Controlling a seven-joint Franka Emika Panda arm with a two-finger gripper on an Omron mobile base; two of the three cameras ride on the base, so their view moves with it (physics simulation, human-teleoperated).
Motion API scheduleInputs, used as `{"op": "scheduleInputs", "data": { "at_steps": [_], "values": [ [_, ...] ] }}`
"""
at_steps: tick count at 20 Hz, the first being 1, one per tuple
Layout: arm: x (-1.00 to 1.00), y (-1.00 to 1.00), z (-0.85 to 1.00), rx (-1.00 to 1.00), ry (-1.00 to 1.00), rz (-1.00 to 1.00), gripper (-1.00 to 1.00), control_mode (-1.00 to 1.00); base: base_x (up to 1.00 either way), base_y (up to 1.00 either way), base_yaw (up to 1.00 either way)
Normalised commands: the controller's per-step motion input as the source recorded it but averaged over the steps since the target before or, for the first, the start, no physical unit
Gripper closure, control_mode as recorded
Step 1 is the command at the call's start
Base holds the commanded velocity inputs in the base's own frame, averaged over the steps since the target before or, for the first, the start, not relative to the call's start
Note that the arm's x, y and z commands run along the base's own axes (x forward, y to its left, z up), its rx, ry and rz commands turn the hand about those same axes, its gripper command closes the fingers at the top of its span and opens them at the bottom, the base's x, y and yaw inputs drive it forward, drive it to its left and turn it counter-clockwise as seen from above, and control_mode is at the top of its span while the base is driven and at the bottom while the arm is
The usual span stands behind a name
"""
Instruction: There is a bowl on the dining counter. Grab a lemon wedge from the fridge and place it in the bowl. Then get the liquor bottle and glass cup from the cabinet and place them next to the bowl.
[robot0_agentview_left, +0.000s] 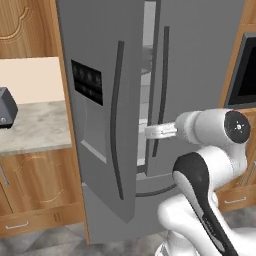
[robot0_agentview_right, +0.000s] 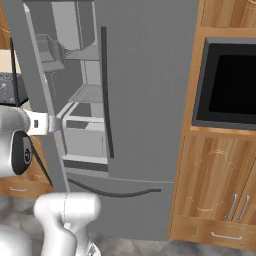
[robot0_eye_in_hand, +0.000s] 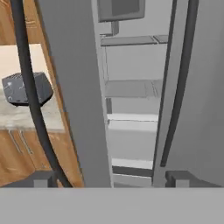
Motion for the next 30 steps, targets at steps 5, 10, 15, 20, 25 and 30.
{"op": "scheduleInputs", "data": {
  "at_steps": [5,10,15,20,25,30],
  "values": [
    [0.48,-0.94,-0.05,0.18,0.19,0.14,-1.00,-1.00,0.00,0.00,0.00],
    [0.81,-0.28,-0.07,0.28,0.23,0.24,-1.00,-1.00,0.00,0.00,0.00],
    [0.99,0.23,-0.16,0.28,0.30,0.26,-1.00,-1.00,0.00,0.00,0.00],
    [0.78,0.53,-0.12,0.26,0.23,0.27,-1.00,-1.00,0.00,0.00,0.00],
    [0.35,0.76,-0.09,0.21,0.04,0.22,-1.00,-1.00,0.00,0.00,0.00],
    [0.31,0.81,-0.04,0.18,0.00,0.16,-1.00,-1.00,0.00,0.00,0.00]
  ]
}}
